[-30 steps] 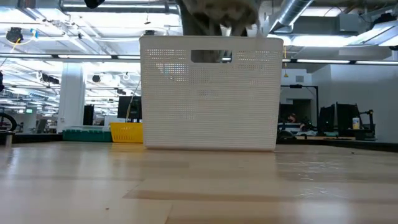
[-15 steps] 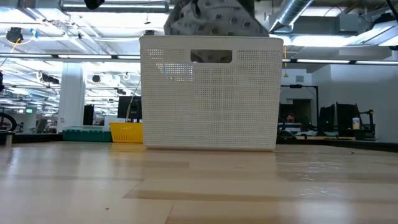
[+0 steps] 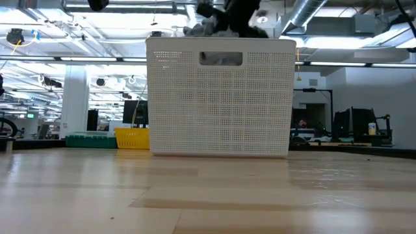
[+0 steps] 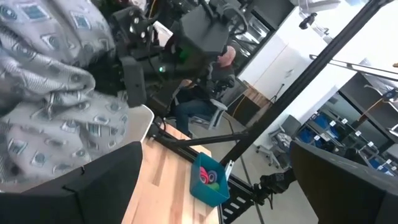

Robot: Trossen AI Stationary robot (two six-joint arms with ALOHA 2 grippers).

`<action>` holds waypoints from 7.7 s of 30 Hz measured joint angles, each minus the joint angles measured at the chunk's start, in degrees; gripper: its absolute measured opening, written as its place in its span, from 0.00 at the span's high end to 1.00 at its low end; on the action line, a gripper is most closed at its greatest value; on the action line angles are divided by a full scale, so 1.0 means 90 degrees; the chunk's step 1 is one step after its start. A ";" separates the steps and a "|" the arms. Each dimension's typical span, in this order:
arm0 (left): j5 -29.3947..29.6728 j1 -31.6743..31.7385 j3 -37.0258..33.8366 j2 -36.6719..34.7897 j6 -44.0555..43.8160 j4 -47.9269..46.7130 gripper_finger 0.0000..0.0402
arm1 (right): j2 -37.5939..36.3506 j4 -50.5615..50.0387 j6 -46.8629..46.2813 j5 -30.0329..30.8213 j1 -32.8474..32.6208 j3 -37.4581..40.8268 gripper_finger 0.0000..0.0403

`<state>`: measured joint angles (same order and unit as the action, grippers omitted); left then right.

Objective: Pick & place medical supplies in basket/bin
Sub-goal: Put the blue patient gown into the white bin, then return to Home Position

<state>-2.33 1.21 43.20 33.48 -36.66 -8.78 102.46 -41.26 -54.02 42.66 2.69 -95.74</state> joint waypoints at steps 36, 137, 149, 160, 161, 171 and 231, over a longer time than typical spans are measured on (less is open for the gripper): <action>0.0117 -0.0001 0.0000 0.0131 -0.0151 0.0027 0.01 | -0.0003 0.0381 -0.0240 -0.1779 0.0553 0.0675 0.34; -0.0747 0.0273 -0.4758 -0.2305 0.2999 0.1378 0.99 | -0.1223 0.4134 0.3681 -0.3374 -0.1592 0.1496 0.21; -0.0747 0.0275 -0.4758 -0.1982 0.2999 0.1424 0.99 | -0.2173 0.6225 0.4438 -0.4947 -0.1026 0.3266 0.21; -0.0747 0.0275 -0.4760 -0.1840 0.2999 0.1464 0.98 | -0.4885 0.6784 0.4585 -0.5789 -0.0892 0.6281 0.21; -0.0748 0.0273 -0.4760 -0.1832 0.2999 0.1463 0.98 | -0.5137 0.6791 0.4640 -0.5795 -0.0890 0.6496 0.21; -0.0747 0.0273 -0.4760 -0.1832 0.2999 0.1462 0.98 | -0.7240 0.6743 0.4896 -0.5778 -0.0817 0.8570 0.21; -0.0747 0.0275 -0.4760 -0.1832 0.2999 0.1457 0.98 | -1.1049 0.4656 0.5452 -0.4736 -0.0253 1.0590 0.21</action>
<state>-9.06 3.68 0.36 16.99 -9.67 4.34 3.03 0.64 -4.95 0.03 0.40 -0.43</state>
